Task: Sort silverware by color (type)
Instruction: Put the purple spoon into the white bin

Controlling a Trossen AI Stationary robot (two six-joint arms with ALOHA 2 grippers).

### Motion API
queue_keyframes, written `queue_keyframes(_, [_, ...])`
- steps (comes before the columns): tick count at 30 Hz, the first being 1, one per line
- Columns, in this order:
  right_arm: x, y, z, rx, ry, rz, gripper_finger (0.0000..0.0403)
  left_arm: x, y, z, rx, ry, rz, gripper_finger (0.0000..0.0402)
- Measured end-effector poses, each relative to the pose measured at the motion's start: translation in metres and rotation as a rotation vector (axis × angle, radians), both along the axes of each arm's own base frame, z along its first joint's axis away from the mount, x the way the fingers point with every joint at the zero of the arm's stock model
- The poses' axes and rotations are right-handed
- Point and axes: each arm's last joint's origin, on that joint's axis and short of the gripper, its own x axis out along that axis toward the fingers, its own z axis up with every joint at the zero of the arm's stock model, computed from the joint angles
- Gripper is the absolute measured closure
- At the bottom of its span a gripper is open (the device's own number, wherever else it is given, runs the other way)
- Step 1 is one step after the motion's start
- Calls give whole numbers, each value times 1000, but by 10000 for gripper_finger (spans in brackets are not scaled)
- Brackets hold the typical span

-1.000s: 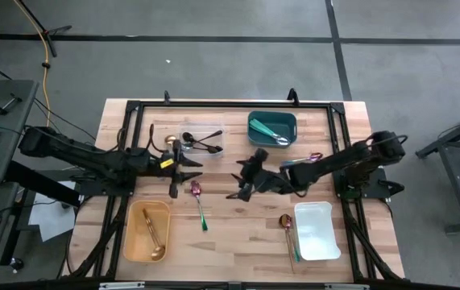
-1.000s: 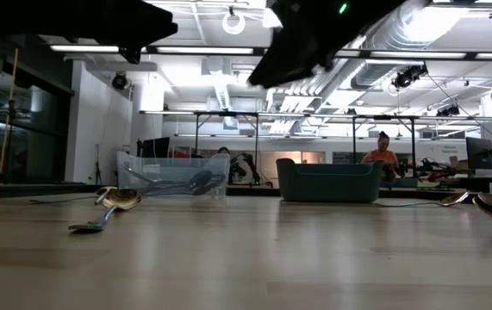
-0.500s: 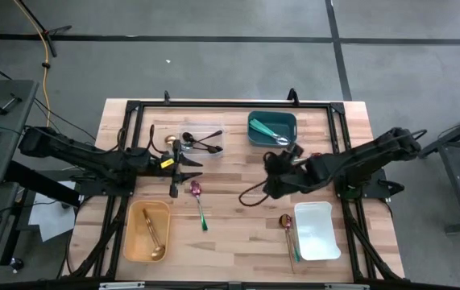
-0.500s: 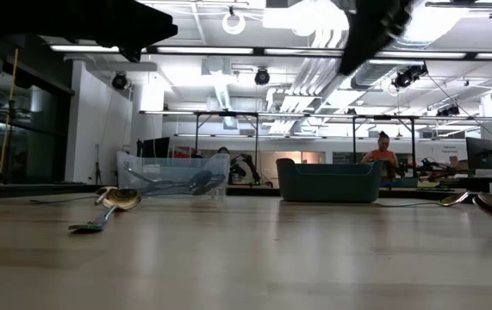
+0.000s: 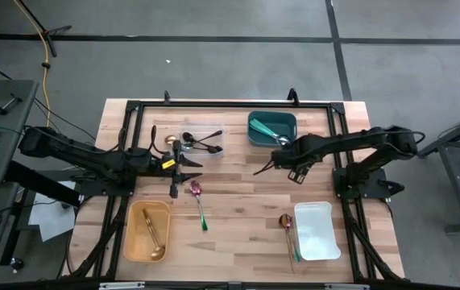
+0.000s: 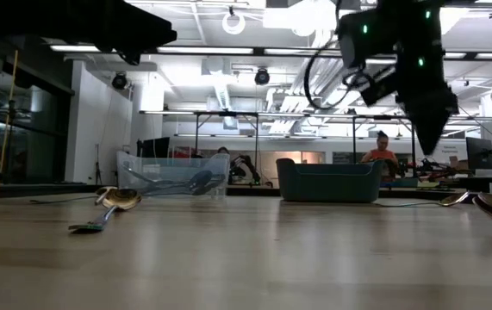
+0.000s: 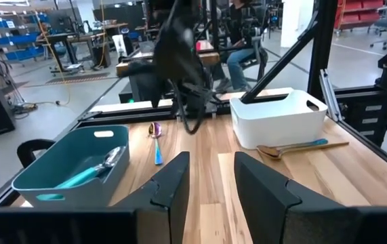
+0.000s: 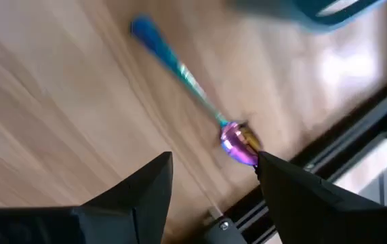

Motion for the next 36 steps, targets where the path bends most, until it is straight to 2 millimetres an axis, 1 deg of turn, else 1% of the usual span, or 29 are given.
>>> queue_keyframes(3, [-7,-8,-17,77,33,30,190,0,0,-1,1,8,0,291])
queue_keyframes(6, [-16,-13,-31,129,77,31,190,0,0,-1,2,11,0,291])
queue_keyframes(10, [-26,-14,-43,143,132,44,190,0,0,-1,-5,11,1,291])
queue_keyframes(13, [-29,-13,-49,161,144,79,190,0,0,-1,-6,11,1,291])
queue_keyframes(17, [-26,-12,-51,211,114,140,190,0,0,-1,-6,11,1,291])
queue_keyframes(21, [-24,-17,-52,231,91,165,190,0,0,-1,-6,12,1,291])
queue_keyframes(27, [-26,-34,-52,246,84,155,190,0,0,-1,-6,13,1,291])
queue_keyframes(32, [-21,-55,-54,227,-9,194,190,0,0,-1,-5,15,1,291])
queue_keyframes(36, [-22,-65,-54,250,-29,250,190,0,0,-3,-4,29,1,291])
